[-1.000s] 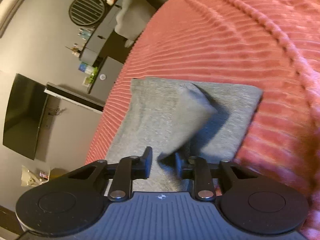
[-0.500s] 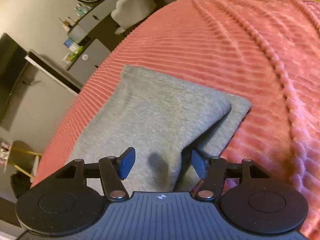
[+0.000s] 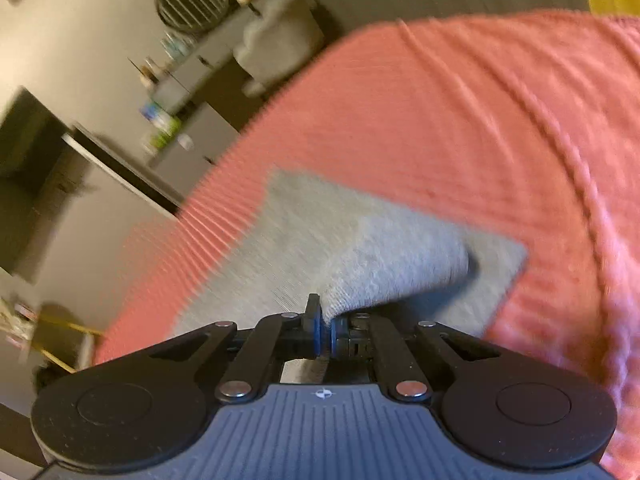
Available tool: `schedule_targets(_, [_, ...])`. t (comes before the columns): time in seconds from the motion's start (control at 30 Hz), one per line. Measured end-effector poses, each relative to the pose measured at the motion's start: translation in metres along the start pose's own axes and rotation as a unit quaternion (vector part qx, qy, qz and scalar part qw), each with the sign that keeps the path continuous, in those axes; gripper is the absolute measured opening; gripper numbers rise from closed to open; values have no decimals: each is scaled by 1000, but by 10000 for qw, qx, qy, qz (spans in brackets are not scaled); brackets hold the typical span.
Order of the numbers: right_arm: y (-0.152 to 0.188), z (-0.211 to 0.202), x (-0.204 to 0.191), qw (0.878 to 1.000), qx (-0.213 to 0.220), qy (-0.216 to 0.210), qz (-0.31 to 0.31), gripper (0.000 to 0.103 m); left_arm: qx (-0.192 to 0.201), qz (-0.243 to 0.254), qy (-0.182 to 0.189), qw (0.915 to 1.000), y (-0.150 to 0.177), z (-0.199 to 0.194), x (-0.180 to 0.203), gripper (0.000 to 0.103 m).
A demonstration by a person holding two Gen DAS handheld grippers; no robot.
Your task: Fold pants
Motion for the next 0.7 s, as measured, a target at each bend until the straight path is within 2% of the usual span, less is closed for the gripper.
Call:
schedule_targets(0.03, [-6, -7, -2, 9999, 91, -47, -30, 4, 34, 55, 93, 9999, -1, -7, 5, 11])
schedule_targets(0.1, [-9, -13, -2, 9996, 190, 38, -186, 4, -41, 193, 22, 9998, 3, -16, 3, 11])
schedule_targets(0.13, [-7, -11, 2, 9991, 195, 190, -331, 4, -158, 286, -148, 9994, 8, -16, -5, 12])
schedule_targets(0.2, [3, -2, 13, 9978, 62, 466, -463, 4, -492, 338, -753, 9954, 21, -8, -29, 14])
schedule_targets(0.23, [11, 9, 22, 9968, -142, 624, -489, 5, -644, 292, -1023, 9922, 28, -4, -42, 17])
schedule_targets(0.27, [19, 17, 30, 9949, -315, 827, -492, 5, -737, 25, -1287, 9889, 32, -5, -55, 20])
schedule_targets(0.33, [28, 21, 44, 9893, -433, 1283, -537, 10, -489, -396, -1268, 9899, 25, -17, -60, 30])
schedule_targets(0.37, [27, 16, 44, 9880, -292, 1392, -595, 16, -210, -341, -1355, 9900, 17, -27, -57, 38])
schedule_targets(0.4, [25, 8, 41, 9858, -100, 1524, -700, 26, 49, -171, -1482, 9888, 10, -36, -52, 53])
schedule_targets(0.43, [20, -1, 36, 9823, 140, 1656, -868, 33, 329, 91, -1612, 9863, 4, -44, -42, 57])
schedule_targets(0.5, [12, -14, 17, 9735, 601, 1817, -1255, 37, 586, 685, -1530, 9841, -1, -47, -15, 62])
schedule_targets(0.57, [13, -18, -16, 9703, 854, 1551, -1650, 44, 544, 1265, -1263, 9824, 6, -34, 22, 69])
schedule_targets(0.6, [20, -16, -37, 9703, 862, 1295, -1855, 51, 475, 1528, -1100, 9810, 15, -25, 39, 73])
schedule_targets(0.63, [34, -9, -63, 9699, 744, 904, -2133, 61, 363, 1864, -926, 9774, 30, -13, 58, 76])
schedule_targets(0.67, [52, -2, -88, 9676, 527, 482, -2422, 66, 255, 2153, -820, 9728, 46, -2, 72, 76])
schedule_targets(0.7, [76, 8, -114, 9611, 206, -12, -2753, 74, 117, 2457, -731, 9665, 65, 12, 86, 76])
Point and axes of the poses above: each gripper's, at about its wrist camera, not at the fingertips, and z roughly the way its jaws point, x to its right, y to its underside, the point moved 9 cm from there along z, roughly the way its jaws point, and after that the axes turned 2 degrees about y, right-handed, at the moved point
